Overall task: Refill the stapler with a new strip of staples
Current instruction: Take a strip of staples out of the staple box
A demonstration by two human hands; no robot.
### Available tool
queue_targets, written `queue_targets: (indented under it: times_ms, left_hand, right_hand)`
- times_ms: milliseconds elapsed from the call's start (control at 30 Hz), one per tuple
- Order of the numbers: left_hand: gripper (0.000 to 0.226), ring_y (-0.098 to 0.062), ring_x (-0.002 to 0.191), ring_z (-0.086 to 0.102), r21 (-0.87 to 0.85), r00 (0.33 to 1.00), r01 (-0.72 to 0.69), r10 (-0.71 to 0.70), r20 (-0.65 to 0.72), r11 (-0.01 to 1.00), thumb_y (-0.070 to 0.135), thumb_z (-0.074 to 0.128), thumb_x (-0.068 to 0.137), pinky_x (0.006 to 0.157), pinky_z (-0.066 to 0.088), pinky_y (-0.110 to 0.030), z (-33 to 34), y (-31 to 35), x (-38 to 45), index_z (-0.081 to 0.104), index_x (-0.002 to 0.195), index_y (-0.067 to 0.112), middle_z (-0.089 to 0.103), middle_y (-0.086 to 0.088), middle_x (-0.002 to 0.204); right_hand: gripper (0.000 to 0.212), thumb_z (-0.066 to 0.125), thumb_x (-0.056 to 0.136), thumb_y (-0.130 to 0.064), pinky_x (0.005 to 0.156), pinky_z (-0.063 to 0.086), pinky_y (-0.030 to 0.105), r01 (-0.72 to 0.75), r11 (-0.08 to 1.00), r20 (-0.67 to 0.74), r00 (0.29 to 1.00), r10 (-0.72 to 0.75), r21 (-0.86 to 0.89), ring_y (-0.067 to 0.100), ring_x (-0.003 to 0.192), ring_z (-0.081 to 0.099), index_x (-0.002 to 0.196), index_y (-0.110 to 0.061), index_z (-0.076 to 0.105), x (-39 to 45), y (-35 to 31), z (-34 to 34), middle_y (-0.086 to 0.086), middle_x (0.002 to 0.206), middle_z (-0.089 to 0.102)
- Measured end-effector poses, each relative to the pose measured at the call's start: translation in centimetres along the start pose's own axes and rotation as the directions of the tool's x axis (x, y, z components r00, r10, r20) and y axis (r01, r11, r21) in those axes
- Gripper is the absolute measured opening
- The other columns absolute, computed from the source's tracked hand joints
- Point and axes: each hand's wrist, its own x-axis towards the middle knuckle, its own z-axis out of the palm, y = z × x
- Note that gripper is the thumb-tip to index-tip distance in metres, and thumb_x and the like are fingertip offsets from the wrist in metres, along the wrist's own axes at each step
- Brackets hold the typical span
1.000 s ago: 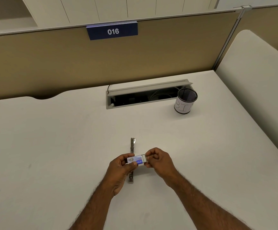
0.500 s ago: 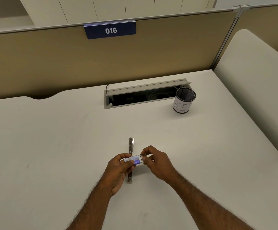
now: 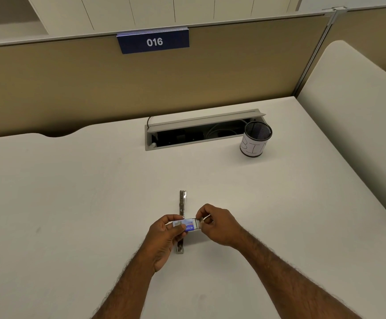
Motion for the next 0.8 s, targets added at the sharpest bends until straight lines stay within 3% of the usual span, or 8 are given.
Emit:
queue_targets:
  times_ms: [100,300,500,667,800]
  left_hand:
    - [0.02,-0.025,0.083,0.07,0.03,1.0,-0.007,0.007,-0.003,1.0,-0.002,0.068,0.082,0.065,0.06,-0.023,0.1,-0.21,0.0,0.063,0.099,0.006,0.072,-0.018,0.097]
    - [0.02,-0.023,0.083,0.071,0.078,1.0,-0.013,0.013,0.006,0.997,-0.001,0.068,0.083,0.065,0.06,-0.023,0.1,-0.35,0.0,0.064,0.101,0.006,0.073,-0.016,0.096]
    - [0.02,-0.023,0.083,0.07,0.099,1.0,-0.002,0.004,-0.019,0.995,-0.001,0.068,0.083,0.064,0.059,-0.022,0.05,-0.73,-0.05,0.064,0.102,0.006,0.071,-0.018,0.1]
    - [0.019,-0.022,0.076,0.068,0.052,0.999,0.002,0.0,-0.036,0.999,-0.002,0.067,0.083,0.063,0.059,-0.022,-0.11,-0.76,0.02,0.064,0.1,0.006,0.07,-0.02,0.098]
    - [0.019,-0.023,0.08,0.068,0.076,0.999,-0.006,0.01,-0.044,0.997,0.001,0.069,0.083,0.066,0.06,-0.024,0.22,-0.88,0.11,0.064,0.099,0.008,0.069,-0.021,0.102]
  right_hand:
    - [0.015,0.061,0.083,-0.016,0.058,0.057,0.023,-0.001,0.998,0.043,0.999,0.003,-0.063,0.012,0.075,0.068,0.086,-0.028,0.052,0.29,0.06,-0.08,-0.005,0.086,0.069]
    - [0.02,0.065,0.077,-0.015,0.062,0.057,0.031,-0.014,0.994,0.077,0.997,0.022,-0.108,0.019,0.071,0.065,0.08,-0.03,0.052,0.66,0.2,-0.24,-0.003,0.085,0.069]
    - [0.019,0.068,0.079,-0.022,0.064,0.052,0.022,0.021,0.989,0.106,0.994,-0.005,-0.147,0.014,0.088,0.062,0.077,-0.029,0.05,0.63,-0.02,-0.51,-0.004,0.098,0.063]
    - [0.022,0.073,0.079,-0.028,0.058,0.036,0.012,0.081,0.984,0.026,0.997,-0.078,-0.158,0.006,0.071,0.049,0.078,-0.03,0.051,0.29,-0.21,-0.33,-0.008,0.089,0.052]
    - [0.016,0.072,0.081,-0.026,0.058,0.031,0.01,0.109,0.971,-0.046,0.992,-0.121,-0.211,0.006,0.071,0.043,0.083,-0.022,0.057,0.12,-0.26,-0.04,-0.008,0.086,0.05]
